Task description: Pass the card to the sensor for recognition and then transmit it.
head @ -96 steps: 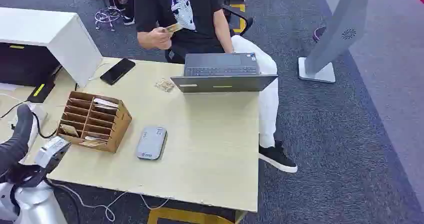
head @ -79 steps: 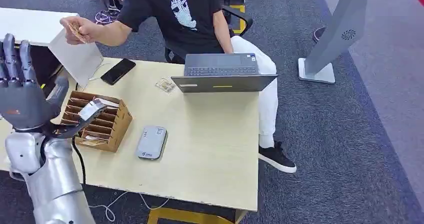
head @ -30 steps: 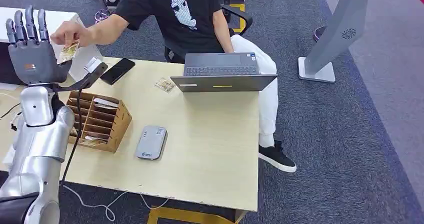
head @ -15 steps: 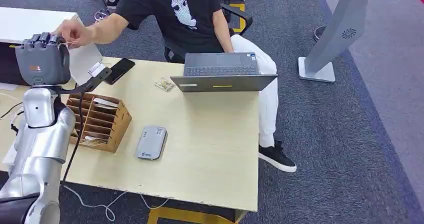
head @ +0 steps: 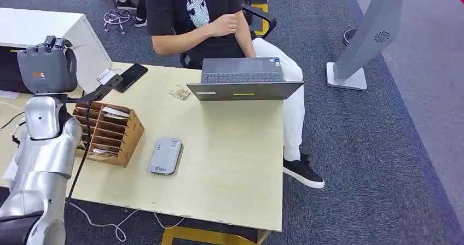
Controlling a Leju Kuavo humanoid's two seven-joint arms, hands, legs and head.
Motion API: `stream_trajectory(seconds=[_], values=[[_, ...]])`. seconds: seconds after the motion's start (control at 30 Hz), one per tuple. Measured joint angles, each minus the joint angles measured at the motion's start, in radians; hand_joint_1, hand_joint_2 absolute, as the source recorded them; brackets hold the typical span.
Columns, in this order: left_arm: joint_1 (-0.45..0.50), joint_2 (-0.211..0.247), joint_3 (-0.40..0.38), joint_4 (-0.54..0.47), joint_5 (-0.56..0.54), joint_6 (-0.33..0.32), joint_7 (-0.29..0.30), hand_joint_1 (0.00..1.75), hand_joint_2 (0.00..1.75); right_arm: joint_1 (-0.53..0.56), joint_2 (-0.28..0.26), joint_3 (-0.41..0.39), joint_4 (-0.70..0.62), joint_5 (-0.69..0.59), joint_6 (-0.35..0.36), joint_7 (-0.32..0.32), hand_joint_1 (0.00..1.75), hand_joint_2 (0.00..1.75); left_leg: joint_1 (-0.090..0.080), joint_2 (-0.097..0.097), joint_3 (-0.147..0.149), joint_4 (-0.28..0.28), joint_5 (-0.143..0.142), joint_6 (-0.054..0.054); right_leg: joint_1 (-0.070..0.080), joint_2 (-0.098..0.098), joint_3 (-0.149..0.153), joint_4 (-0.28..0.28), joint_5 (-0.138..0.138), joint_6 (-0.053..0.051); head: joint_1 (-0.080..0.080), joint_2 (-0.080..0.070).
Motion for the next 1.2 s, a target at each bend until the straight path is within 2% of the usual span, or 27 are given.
stream_trajectory(seconds=[0.17,0.27,0.37,0.4,0.53,0.67,0.77,0.93,1.2], values=[[0.006,-0.008,0.0,-0.008,0.007,0.001,-0.072,1.75,1.75,0.0,0.0,-0.001,0.0,0.006,0.0,-0.001,0.0,1.75,0.0,0.0,0.0,0.0,0.0,0.0,0.0,0.0,0.0,0.0,0.0,0.0,0.0,0.0],[0.028,-0.041,0.0,-0.057,0.037,0.001,-0.161,1.75,1.75,0.001,0.0,-0.003,0.0,0.01,0.0,-0.003,0.0,1.75,0.0,-0.001,0.0,0.0,0.0,0.0,0.0,-0.001,0.0,0.0,0.0,0.0,0.0,0.0],[0.052,-0.079,0.0,-0.102,0.055,0.001,-0.208,1.75,1.75,0.002,0.0,-0.006,0.0,0.007,-0.001,-0.007,0.0,1.75,-0.001,0.0,0.0,0.0,0.0,0.0,-0.001,0.0,0.0,0.0,0.0,0.0,0.0,0.0],[0.063,-0.093,0.0,-0.12,0.071,0.001,-0.243,1.75,1.75,0.003,0.0,-0.009,0.0,0.003,-0.004,-0.007,0.0,1.75,-0.001,0.0,0.0,0.0,0.0,0.0,-0.001,0.0,0.0,0.0,0.0,0.0,0.0,0.0],[0.139,-0.184,0.0,-0.228,0.116,0.001,-0.405,1.75,1.75,0.005,0.0,-0.016,0.0,0.002,-0.018,-0.01,0.0,1.75,-0.001,-0.001,-0.001,0.0,0.0,0.0,-0.001,-0.001,0.0,-0.001,0.0,0.0,0.0,0.0],[0.218,-0.28,-0.004,-0.341,0.172,0.001,-0.541,1.75,1.75,0.006,0.0,-0.022,0.0,0.003,-0.021,-0.01,0.0,1.75,-0.001,0.0,-0.001,0.0,-0.001,0.001,-0.001,-0.001,0.0,-0.001,0.0,0.001,0.0,0.0],[0.258,-0.331,-0.02,-0.412,0.214,0.001,-0.615,1.75,1.75,0.008,0.0,-0.027,0.0,0.004,-0.017,-0.01,0.0,1.75,-0.001,0.0,-0.001,0.001,-0.001,0.002,-0.001,-0.001,-0.001,-0.001,0.0,0.001,0.0,0.0],[0.332,-0.378,-0.072,-0.51,0.266,0.001,-0.65,1.75,1.75,0.01,0.0,-0.037,0.0,0.004,-0.015,-0.011,0.0,1.75,-0.001,0.0,-0.001,0.0,-0.001,0.002,-0.001,-0.001,-0.001,-0.001,0.0,0.001,0.0,0.0],[0.464,-0.378,-0.139,-0.582,0.37,0.001,-0.644,1.75,1.75,0.018,0.0,-0.06,0.0,0.011,-0.02,-0.007,0.0,1.75,-0.001,0.0,-0.001,0.0,-0.001,0.002,-0.001,-0.001,-0.001,-0.001,0.0,0.0,0.0,0.0]])
